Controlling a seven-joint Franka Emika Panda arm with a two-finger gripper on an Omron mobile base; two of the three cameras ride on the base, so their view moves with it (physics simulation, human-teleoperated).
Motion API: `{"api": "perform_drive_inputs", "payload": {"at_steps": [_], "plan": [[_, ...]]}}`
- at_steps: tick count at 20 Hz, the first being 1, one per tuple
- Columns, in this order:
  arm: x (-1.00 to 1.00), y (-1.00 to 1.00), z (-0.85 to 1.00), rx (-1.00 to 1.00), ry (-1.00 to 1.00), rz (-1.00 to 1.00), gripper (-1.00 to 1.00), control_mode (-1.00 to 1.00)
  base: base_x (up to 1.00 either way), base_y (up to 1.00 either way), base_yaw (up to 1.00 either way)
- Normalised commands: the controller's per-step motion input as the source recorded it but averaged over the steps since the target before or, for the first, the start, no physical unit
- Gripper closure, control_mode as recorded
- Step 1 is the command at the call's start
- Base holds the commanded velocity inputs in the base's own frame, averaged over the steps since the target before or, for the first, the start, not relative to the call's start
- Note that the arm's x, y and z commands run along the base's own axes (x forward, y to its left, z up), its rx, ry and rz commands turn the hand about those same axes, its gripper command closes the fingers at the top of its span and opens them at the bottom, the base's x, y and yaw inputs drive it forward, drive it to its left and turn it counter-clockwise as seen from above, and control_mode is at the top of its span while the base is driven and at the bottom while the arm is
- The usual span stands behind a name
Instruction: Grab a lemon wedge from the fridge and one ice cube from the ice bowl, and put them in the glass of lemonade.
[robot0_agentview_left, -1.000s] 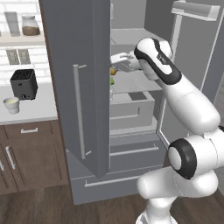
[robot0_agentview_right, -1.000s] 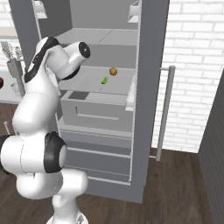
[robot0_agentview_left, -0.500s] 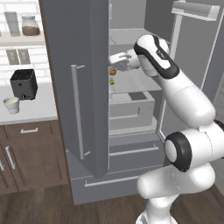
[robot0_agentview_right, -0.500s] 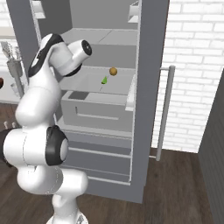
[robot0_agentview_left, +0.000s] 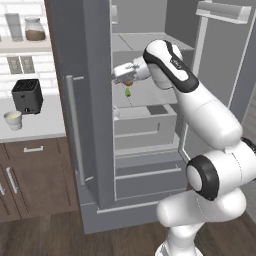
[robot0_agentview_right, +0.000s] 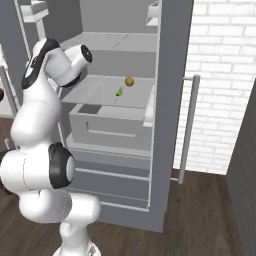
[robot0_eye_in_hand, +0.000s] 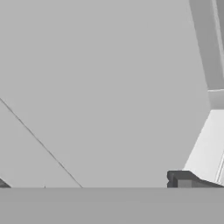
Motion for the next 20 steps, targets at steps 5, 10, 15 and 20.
{"api": "perform_drive_inputs", "payload": {"at_steps": [5,10,15,20], "plan": [[-0.03,1.0,0.0,0.0,-0.04,0.0,-1.0,-1.0,0.0,0.0,0.0],[0.0,1.0,0.0,0.0,-0.02,-0.02,-1.0,-1.0,0.0,0.0,0.0],[0.0,0.87,0.0,-0.02,0.0,-0.04,-1.0,-1.0,0.0,0.0,0.0],[0.0,0.11,0.02,-0.05,0.04,-0.03,-1.0,-1.0,0.0,0.0,0.0]]}}
